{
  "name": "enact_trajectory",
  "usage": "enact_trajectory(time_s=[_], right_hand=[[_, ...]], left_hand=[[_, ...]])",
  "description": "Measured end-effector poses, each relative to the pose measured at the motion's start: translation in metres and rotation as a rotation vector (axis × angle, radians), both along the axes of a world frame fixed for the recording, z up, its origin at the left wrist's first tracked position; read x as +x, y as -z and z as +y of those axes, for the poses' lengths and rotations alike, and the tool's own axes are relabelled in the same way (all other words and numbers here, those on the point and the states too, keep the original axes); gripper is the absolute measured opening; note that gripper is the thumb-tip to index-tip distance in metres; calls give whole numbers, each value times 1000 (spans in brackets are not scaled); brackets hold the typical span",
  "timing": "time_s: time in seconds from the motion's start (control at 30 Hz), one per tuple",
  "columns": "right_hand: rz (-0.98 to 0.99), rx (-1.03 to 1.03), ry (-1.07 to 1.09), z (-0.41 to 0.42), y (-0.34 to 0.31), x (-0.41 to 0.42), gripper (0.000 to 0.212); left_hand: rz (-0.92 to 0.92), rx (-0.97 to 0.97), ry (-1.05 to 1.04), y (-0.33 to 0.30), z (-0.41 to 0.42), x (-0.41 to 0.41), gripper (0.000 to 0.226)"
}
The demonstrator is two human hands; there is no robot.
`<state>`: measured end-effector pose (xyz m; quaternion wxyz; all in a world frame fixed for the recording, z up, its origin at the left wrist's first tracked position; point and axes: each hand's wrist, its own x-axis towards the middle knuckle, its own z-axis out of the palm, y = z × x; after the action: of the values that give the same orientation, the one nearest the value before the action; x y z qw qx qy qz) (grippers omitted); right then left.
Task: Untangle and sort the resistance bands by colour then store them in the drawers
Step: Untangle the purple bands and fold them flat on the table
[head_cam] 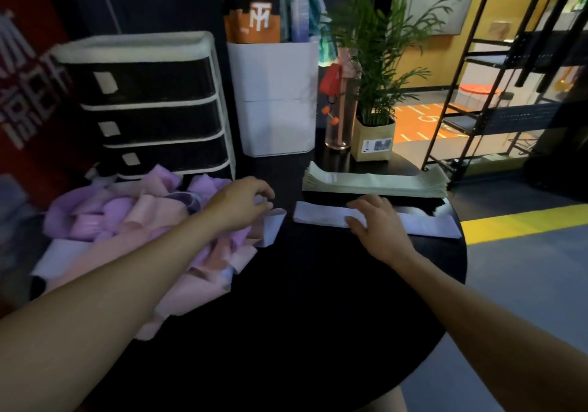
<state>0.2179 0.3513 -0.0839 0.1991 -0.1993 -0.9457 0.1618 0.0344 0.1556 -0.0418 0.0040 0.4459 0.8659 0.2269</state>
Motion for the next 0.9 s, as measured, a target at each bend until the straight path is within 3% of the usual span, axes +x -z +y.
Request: enact_trajectory(time_s=[0.17,0.3,0.43,0.63,0.77,0.9], right_hand=[[-51,-299,-146,-73,-7,-53,45],[-7,-402,-135,-99,-7,-73,29],[99,-363,-159,-106,-33,-88,14],[261,-289,-308,-112,-104,-109,13],[375,-262,-345,-111,-147,-117,18],[444,-269,-331,-107,-178,-123,11]], left_hand=[[41,7,-35,-3,-41,1,20],[-5,111,-65,-6,-66,4,18],[-63,169,-33,-11,-75,4,20],[-210,358,-61,-27,-69,-2,26],[-337,615,-50,-47,-62,-4,15],[-401,730,26,-72,-56,-2,7]])
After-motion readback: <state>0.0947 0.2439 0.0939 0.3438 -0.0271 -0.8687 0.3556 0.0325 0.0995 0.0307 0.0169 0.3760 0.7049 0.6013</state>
